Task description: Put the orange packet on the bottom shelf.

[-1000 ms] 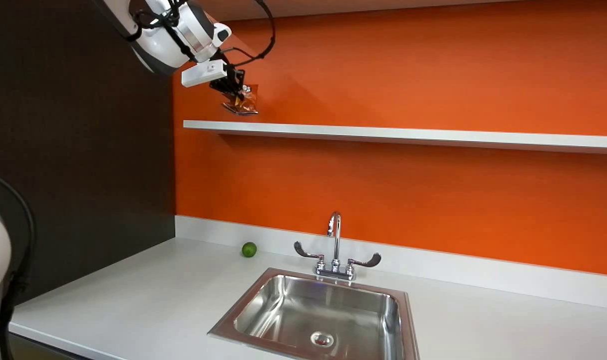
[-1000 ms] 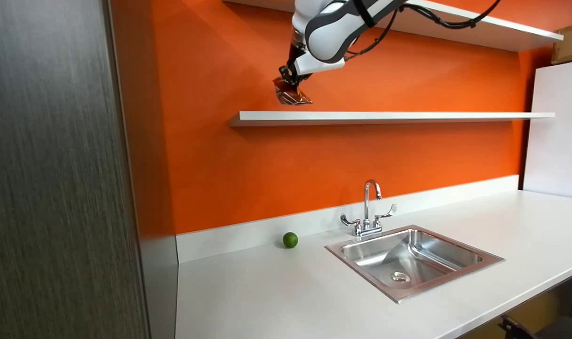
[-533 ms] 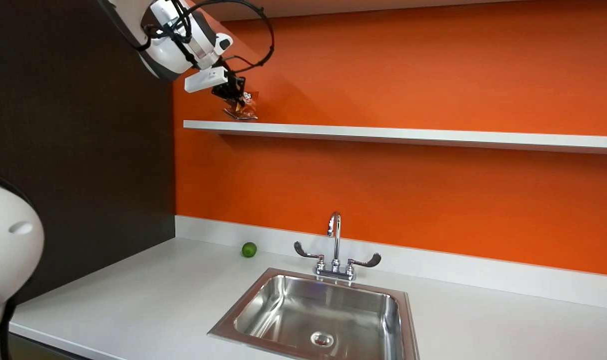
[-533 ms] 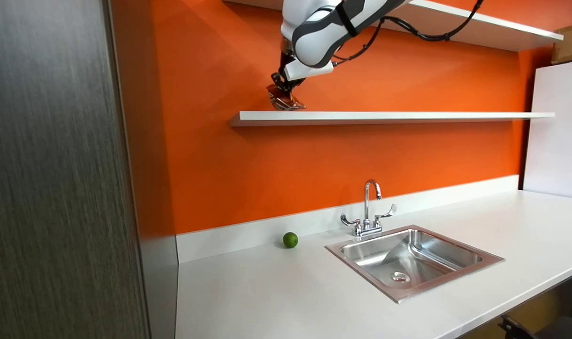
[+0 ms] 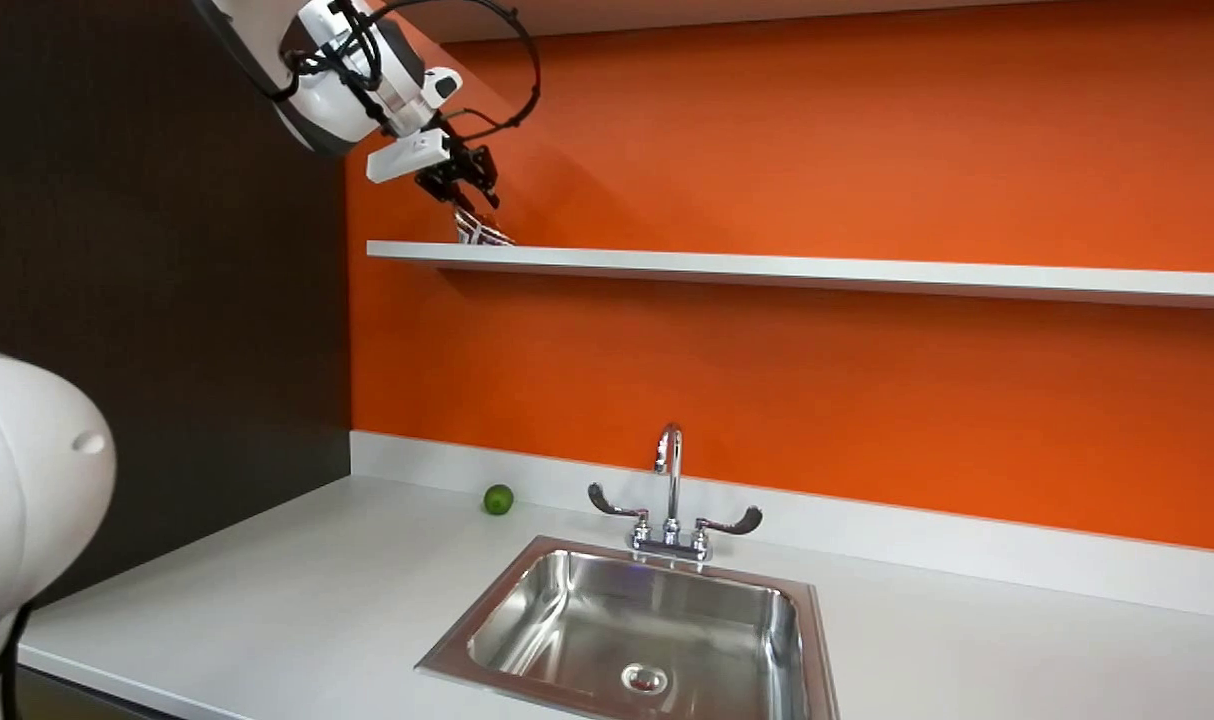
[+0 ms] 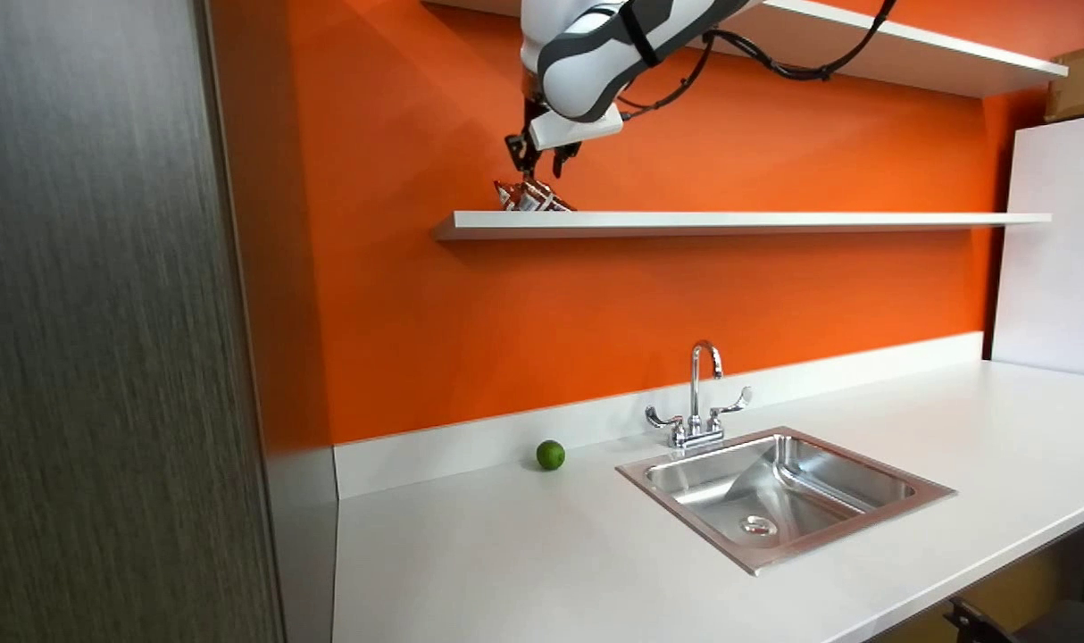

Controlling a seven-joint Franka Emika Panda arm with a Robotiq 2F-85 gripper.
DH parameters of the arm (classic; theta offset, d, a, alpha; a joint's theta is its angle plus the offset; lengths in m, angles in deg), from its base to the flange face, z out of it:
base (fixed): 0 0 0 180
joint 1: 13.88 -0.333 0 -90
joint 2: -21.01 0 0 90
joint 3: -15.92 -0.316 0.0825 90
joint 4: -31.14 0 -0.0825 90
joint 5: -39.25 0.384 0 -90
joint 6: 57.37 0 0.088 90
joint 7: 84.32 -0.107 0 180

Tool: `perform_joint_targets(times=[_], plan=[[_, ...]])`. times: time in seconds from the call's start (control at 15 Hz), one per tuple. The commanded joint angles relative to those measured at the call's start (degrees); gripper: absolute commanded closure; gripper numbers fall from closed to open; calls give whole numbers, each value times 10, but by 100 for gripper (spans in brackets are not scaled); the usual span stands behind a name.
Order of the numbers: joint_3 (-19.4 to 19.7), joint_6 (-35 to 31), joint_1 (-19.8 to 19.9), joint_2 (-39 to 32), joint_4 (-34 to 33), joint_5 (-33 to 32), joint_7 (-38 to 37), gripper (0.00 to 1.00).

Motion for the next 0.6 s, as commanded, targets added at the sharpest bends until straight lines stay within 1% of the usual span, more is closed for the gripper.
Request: perform_joint_targets(times=[0.0, 0.07, 0.13, 0.33, 0.53], plan=[[21, 23, -10, 3, -8, 13, -5, 13], [24, 28, -9, 9, -2, 20, -1, 5], [25, 39, -10, 17, 3, 27, 0, 1], [31, 48, -8, 44, 29, 49, 0, 0], [28, 57, -7, 74, 51, 65, 2, 0]])
